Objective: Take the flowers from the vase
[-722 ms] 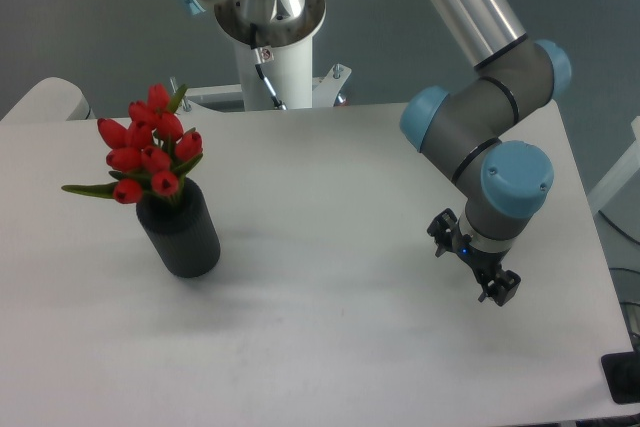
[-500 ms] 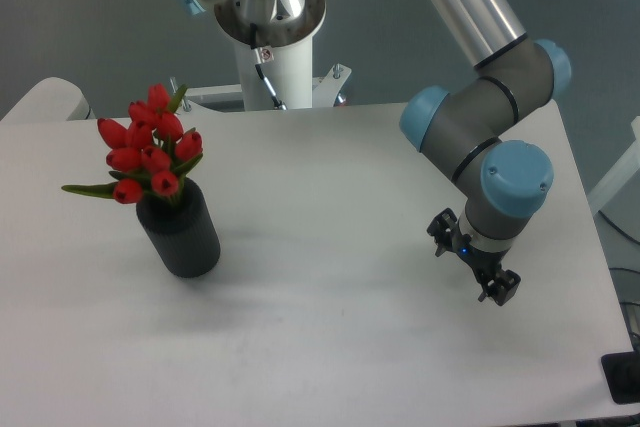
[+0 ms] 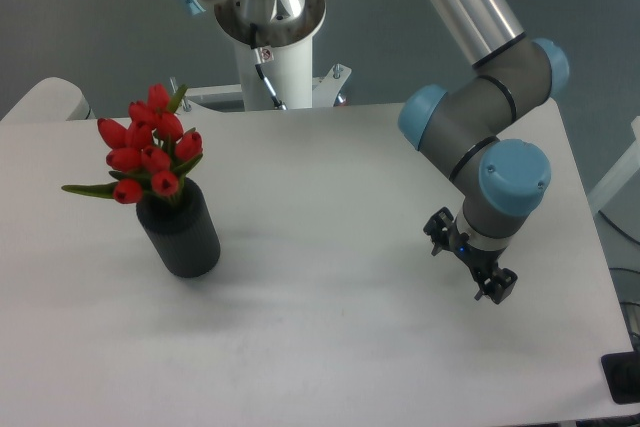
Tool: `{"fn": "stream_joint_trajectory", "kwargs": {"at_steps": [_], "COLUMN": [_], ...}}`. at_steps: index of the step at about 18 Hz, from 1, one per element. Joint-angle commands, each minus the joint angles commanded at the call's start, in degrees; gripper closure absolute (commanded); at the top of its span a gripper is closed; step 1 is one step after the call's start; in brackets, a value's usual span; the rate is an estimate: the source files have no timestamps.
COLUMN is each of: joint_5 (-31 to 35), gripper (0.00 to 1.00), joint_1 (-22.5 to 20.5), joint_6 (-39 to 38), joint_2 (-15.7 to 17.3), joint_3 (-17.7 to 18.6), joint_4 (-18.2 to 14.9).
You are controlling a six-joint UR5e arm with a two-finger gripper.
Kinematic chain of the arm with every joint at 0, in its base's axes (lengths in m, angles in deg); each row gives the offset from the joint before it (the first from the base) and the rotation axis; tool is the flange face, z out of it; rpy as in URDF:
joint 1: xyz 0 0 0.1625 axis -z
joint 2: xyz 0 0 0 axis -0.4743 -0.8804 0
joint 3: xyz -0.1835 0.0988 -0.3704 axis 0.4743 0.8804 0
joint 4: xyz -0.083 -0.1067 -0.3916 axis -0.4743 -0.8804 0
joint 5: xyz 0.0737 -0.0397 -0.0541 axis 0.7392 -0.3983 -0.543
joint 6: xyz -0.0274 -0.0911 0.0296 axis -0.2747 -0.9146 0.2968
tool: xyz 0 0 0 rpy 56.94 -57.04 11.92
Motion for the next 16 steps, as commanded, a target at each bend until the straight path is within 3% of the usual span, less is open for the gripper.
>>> {"fn": "stream_joint_trajectory", "kwargs": {"at_steps": [8,16], "joint_5": [-14.66,-33.29], "gripper": [0.0,0.0], "joint_1": [-0.79,-4.74], "joint_6": [0.79,7.29], "joint_2": [6.68,16.96], "joint_3": [6.94,21.78], "joint_4": [-0.44,-0.35]}}
